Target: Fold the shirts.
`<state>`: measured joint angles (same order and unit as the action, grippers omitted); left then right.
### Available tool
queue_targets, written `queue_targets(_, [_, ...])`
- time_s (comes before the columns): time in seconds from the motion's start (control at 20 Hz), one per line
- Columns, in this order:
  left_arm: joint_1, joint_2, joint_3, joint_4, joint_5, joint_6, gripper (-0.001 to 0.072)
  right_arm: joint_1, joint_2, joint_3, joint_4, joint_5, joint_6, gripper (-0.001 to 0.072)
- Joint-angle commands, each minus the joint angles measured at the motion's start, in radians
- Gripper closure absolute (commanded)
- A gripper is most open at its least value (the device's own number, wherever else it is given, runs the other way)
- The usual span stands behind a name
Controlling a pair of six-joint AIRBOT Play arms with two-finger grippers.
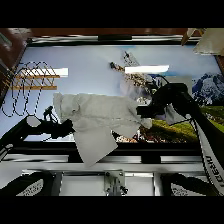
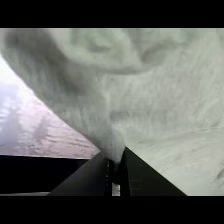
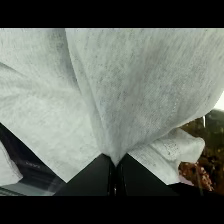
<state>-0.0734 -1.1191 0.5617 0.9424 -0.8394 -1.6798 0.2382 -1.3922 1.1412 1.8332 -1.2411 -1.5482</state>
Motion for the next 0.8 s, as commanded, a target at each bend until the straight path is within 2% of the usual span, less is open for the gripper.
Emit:
queue_targets(0.0, [-0.008,0.031,0.072,-0.031,0.006,0.096,0.0667,0.001,0.003,0.037,-0.002,-0.018,-0.008,0.0633])
queue_targets(0.15, [0.019,0.171,0.367,-0.008,0.002,0.174,0.0668,0.001,0.065,0.19,-0.055,-0.067,-0.109,0.0634])
queue_targets(0.3, [0.049,0.281,0.827,-0.007,0.036,0.379,0.0667,0.001,0.202,0.462,-0.199,-0.048,-0.252,0.0634])
queue_targets(0.35, [0.053,0.301,0.992,0.003,0.056,0.442,0.0667,0.001,0.255,0.555,-0.224,-0.011,-0.265,0.0634])
queue_targets(0.45, [0.056,0.317,1.268,0.046,0.071,0.444,0.0667,0.001,0.375,0.728,-0.232,0.127,-0.256,0.0634])
queue_targets(0.6, [0.056,0.348,1.512,0.096,0.066,0.362,0.0666,0.001,0.539,0.829,-0.196,0.32,-0.181,0.0634])
queue_targets(0.65, [0.056,0.367,1.537,0.13,0.077,0.354,0.0666,0.001,0.586,0.83,-0.178,0.32,-0.18,0.0634])
queue_targets(0.75, [0.056,0.404,1.526,0.26,0.088,0.328,0.0666,0.001,0.64,0.83,-0.176,0.225,-0.152,0.0634])
